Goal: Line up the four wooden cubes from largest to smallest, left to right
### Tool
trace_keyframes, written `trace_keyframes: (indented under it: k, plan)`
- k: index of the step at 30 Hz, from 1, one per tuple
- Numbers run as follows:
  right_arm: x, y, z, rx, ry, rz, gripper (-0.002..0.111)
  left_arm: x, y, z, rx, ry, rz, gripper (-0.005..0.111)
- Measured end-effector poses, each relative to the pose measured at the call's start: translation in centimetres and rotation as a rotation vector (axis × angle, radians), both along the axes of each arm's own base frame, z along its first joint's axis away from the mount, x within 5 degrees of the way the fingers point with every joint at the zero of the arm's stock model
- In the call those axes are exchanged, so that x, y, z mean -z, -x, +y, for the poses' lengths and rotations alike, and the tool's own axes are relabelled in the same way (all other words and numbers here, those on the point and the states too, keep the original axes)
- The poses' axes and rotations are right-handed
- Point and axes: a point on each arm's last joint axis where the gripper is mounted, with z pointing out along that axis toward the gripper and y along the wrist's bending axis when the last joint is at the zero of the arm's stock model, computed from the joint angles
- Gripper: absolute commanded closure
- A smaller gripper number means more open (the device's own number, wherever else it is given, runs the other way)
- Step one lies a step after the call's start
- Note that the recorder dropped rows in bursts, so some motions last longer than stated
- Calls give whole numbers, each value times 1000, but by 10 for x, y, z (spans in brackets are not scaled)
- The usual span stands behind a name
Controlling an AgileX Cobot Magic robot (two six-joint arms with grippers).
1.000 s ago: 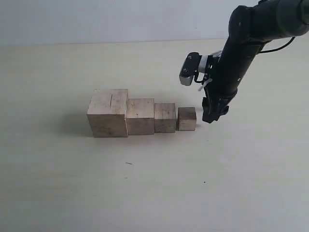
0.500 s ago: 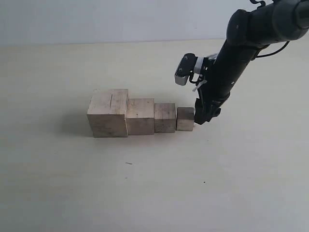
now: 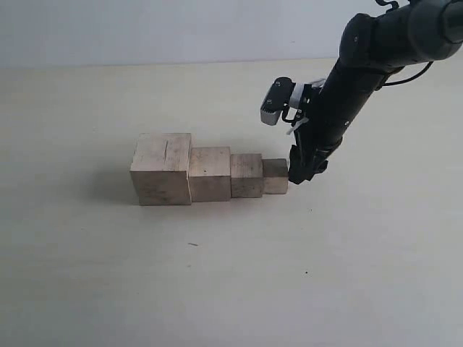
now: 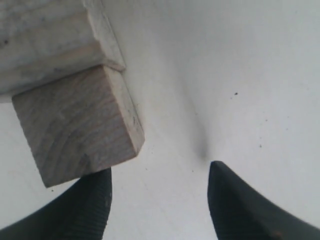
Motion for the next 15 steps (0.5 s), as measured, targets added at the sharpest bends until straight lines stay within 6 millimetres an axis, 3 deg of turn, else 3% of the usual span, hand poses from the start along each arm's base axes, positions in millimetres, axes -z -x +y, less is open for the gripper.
trace_keyframes:
  k: [8,15]
  plan:
    - [0,1,-1,21,15,14,53,0,0,0,0,0,0,107]
    - [3,-3,-15,121,164,-12,53,0,0,0,0,0,0,107]
